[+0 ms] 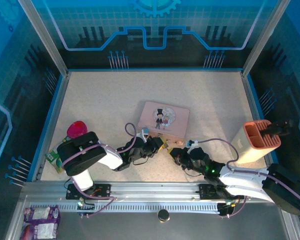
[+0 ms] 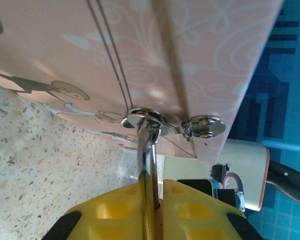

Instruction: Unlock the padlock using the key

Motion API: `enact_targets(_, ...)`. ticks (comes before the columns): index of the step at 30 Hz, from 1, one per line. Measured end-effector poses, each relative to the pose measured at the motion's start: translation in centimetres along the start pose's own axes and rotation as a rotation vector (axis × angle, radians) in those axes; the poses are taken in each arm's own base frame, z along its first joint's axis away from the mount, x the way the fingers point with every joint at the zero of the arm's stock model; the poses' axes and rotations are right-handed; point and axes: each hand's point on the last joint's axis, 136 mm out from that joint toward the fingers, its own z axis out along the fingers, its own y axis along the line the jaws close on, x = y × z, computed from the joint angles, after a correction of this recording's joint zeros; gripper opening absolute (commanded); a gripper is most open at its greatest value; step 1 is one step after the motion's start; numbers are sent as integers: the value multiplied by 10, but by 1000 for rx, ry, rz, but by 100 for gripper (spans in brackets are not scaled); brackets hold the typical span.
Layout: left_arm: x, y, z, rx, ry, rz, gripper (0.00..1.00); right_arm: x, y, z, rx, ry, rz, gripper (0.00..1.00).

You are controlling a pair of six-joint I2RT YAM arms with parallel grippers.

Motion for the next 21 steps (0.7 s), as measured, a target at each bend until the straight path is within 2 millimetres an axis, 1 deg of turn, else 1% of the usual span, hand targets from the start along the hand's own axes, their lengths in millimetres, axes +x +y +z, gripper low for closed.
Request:
enact_targets(4,3,1,0,-2,5,1,0,0,-1,1,3,1,0,0)
enact_targets(21,2,0,0,2,3,2,0,0,-1,1,2,1,-1,0)
